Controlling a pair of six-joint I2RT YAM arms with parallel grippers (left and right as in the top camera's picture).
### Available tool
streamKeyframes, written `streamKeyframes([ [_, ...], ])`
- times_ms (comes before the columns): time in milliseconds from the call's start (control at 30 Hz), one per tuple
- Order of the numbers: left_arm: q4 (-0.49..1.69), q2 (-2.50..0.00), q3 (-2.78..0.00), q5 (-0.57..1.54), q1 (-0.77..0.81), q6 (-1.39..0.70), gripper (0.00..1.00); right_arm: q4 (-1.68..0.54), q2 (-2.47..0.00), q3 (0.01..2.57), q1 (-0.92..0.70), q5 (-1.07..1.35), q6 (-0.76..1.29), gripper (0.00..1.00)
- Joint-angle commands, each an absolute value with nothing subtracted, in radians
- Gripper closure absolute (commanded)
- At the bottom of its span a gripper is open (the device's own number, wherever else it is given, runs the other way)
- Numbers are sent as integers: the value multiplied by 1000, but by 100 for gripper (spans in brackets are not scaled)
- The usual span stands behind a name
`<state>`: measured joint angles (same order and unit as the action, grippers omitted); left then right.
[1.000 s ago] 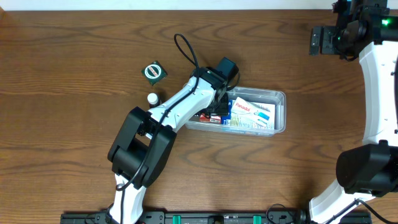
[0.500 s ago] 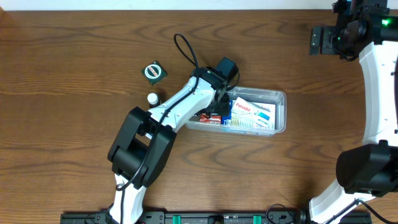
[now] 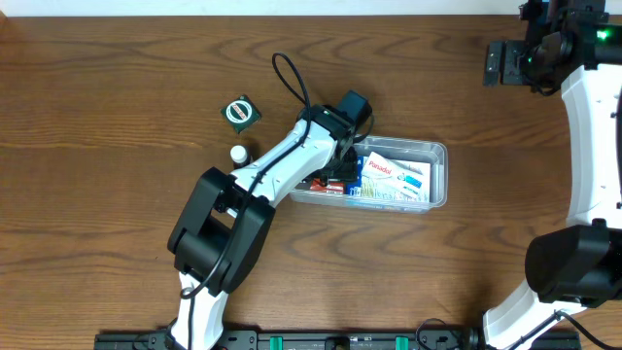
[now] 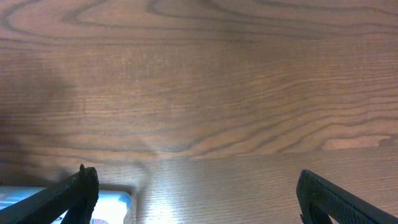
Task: Pack container
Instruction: 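Lower the red box into the container's left end and release, then retract the left gripper toward the green Zam-Buk box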
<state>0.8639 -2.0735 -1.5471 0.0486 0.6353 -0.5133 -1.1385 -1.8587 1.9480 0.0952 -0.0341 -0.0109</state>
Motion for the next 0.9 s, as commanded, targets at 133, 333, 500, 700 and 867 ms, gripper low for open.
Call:
streamKeyframes([
  [133,893,-1895,-1570,39,620,-448,26,-1137,-1863,1963,97,-37,-1,1],
  [333,896,-1736,-1570,35,606,-397,26,-1137,-1863,1963,97,-38,-1,1],
  [500,903,-1632,-1570,-102,553,-327,14,-1137,-1863,1963,97,-38,-1,1],
  [700,789,-1628,-1569,-132,378,-19,10,-1137,-1863,1963,97,-38,-1,1],
  [867,638,-1703,-1569,-130,244,251,1,-1137,-1863,1963,97,-37,-1,1],
])
